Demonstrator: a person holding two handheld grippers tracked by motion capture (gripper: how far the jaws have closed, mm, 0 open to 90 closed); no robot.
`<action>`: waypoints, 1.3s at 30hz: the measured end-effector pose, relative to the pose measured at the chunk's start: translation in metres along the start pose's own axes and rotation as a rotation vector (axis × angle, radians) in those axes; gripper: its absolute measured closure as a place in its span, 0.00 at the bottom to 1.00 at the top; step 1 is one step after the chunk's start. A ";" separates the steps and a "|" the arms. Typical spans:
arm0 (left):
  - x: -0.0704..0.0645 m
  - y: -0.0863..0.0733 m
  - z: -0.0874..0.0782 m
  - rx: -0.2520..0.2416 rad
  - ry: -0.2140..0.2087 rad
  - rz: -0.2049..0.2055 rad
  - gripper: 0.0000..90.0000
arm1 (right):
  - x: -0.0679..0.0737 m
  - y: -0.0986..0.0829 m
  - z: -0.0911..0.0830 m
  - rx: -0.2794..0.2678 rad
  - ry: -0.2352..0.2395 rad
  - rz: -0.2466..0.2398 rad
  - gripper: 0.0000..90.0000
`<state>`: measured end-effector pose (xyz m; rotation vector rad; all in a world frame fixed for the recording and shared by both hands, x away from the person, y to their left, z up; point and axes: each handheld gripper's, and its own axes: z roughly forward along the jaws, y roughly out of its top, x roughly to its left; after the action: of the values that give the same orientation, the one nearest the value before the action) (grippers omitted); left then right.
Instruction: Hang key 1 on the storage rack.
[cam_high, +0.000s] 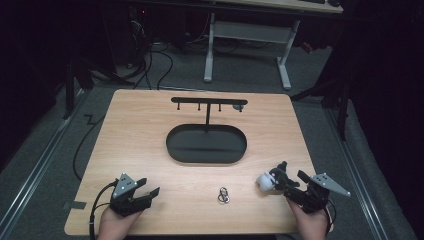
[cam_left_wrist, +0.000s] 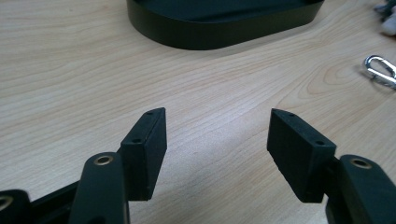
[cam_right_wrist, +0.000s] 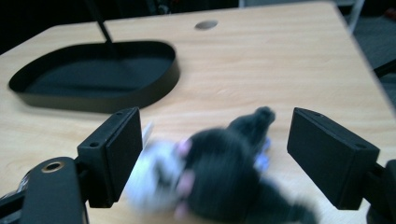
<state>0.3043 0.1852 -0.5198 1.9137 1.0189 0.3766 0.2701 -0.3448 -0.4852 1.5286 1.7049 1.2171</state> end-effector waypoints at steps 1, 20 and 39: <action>-0.001 0.000 0.000 0.004 0.002 0.012 0.43 | 0.002 -0.002 0.000 0.007 0.004 -0.002 0.21; -0.004 0.002 0.011 0.014 0.018 0.039 0.41 | -0.003 -0.020 -0.004 0.062 0.022 -0.148 0.45; -0.005 0.000 0.012 0.016 0.001 0.047 0.41 | -0.012 -0.025 -0.005 0.200 -0.026 -0.090 1.00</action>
<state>0.3082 0.1741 -0.5255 1.9546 0.9818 0.3968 0.2571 -0.3559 -0.5067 1.5553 1.9041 1.0024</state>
